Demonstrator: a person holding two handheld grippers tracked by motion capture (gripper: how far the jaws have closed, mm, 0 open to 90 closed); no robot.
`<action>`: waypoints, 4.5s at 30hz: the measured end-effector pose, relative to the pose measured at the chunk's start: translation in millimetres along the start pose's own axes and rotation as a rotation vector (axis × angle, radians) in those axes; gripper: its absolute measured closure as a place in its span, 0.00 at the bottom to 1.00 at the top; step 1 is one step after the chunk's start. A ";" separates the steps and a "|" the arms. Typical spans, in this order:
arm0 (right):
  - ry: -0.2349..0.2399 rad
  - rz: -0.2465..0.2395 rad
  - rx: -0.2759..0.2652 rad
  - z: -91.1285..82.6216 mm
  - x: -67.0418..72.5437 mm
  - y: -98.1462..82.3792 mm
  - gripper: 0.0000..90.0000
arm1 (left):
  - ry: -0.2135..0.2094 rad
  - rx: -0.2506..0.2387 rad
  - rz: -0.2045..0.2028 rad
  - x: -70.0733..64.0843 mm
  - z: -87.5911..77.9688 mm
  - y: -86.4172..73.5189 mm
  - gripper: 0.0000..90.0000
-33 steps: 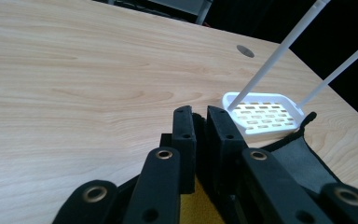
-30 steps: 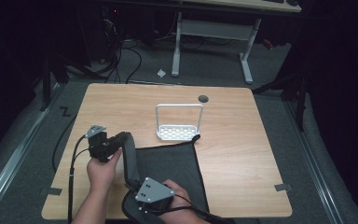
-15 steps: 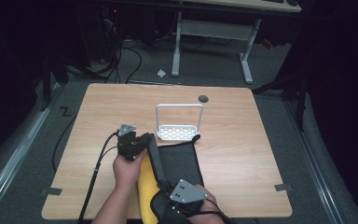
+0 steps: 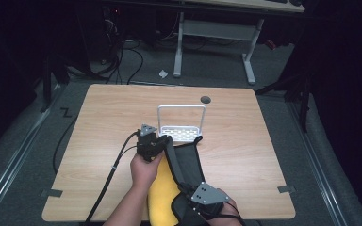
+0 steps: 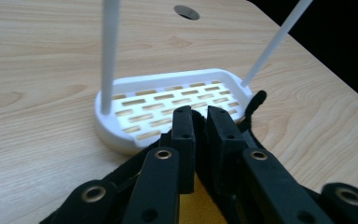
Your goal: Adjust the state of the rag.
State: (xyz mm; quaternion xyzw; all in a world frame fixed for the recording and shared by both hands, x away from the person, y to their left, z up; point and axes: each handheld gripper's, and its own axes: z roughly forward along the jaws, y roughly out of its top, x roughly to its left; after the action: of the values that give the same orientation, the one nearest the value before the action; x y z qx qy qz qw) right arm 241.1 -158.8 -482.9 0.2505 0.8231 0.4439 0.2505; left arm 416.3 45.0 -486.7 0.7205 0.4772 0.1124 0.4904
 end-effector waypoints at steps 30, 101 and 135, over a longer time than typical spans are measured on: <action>-0.071 0.084 0.023 -24.3 -18.8 -26.7 0.77 | -0.100 0.082 0.025 -43.5 50.5 -1.9 0.76; 0.020 0.183 0.241 39.2 -59.7 -47.9 0.93 | -0.090 0.116 -0.015 29.8 -58.3 -70.4 0.46; -0.115 0.319 0.256 99.6 -115.0 -28.9 0.38 | -0.055 0.148 -0.005 41.8 -32.8 -71.5 0.89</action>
State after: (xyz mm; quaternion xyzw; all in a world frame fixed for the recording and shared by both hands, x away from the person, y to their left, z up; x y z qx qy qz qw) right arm 385.0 -185.4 -533.6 0.4323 0.8069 0.3549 0.1898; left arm 376.1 102.6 -541.5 0.7565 0.4720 0.0559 0.4493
